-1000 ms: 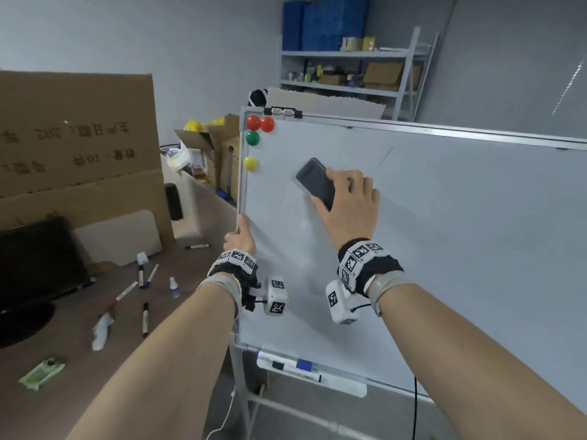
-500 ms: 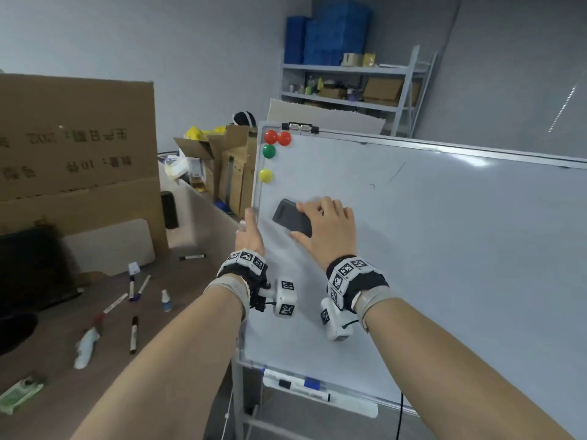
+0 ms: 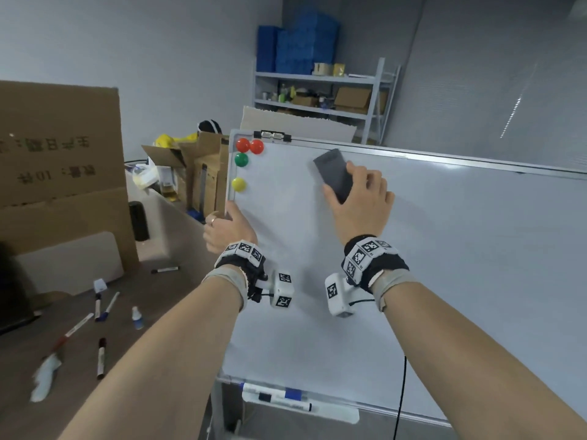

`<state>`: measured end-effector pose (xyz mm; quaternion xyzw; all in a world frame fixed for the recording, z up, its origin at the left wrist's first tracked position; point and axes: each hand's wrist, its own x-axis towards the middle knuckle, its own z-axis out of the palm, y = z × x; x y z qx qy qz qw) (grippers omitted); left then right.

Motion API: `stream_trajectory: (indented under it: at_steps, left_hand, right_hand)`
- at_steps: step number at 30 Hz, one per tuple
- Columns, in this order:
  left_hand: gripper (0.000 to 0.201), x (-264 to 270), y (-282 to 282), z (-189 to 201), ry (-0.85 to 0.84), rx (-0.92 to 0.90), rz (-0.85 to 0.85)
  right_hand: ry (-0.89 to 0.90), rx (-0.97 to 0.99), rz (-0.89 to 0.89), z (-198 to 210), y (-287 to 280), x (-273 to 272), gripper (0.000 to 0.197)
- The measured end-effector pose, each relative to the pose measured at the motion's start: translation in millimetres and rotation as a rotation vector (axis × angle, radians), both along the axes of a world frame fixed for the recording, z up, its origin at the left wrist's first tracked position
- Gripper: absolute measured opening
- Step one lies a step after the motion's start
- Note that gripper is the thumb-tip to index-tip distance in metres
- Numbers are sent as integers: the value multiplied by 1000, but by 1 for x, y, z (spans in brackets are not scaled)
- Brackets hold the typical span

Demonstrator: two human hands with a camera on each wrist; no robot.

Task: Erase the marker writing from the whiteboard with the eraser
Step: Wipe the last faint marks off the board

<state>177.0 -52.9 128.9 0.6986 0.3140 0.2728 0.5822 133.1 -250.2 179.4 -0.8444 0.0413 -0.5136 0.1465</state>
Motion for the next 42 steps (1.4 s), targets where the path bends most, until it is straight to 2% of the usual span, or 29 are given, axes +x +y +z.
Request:
stream_trajectory:
  at_steps: [2,5,9,11,13,16,20,23,27,32,37,42]
  left_hand:
    - [54,1,-12,11,-6,11,68]
    - [51,3,-29,19,14,45,81]
    - [52,5,-31,15,60,57,61]
    - [51,9,-21,12,51,20,50]
    - [54,14,-8,5,38,-27,15]
    - [63,19,8,-6,1,-109,-115]
    - [58,13,26,-2,24,-146,-249]
    - [49,8,33,6,57,-116,-289]
    - [62,6,22,3,48,-190,-275]
    - [61,0,14,-6,30,-237,-252]
    - [62,-6,29,-11,-1,-293,-272]
    - [82,-19,54,-43,-17,-496,-385]
  right_hand:
    - [-28,120,-80,4,-29,-7,54]
    - [-41,266,-193,6,-65,-15,56]
    - [-101,331,-191,7,-69,-13,55]
    - [-95,280,-118,6,-52,-8,55]
    - [-22,142,-26,4,-27,0,54]
    - [77,-40,94,7,15,16,54]
    - [111,-179,136,27,41,33,52]
    - [77,-180,115,26,34,34,53]
    - [-6,-52,30,12,7,25,53]
    - [-91,50,-73,15,-25,13,52]
    - [-83,80,-5,11,-1,16,52]
    - [10,-97,136,-23,47,25,54]
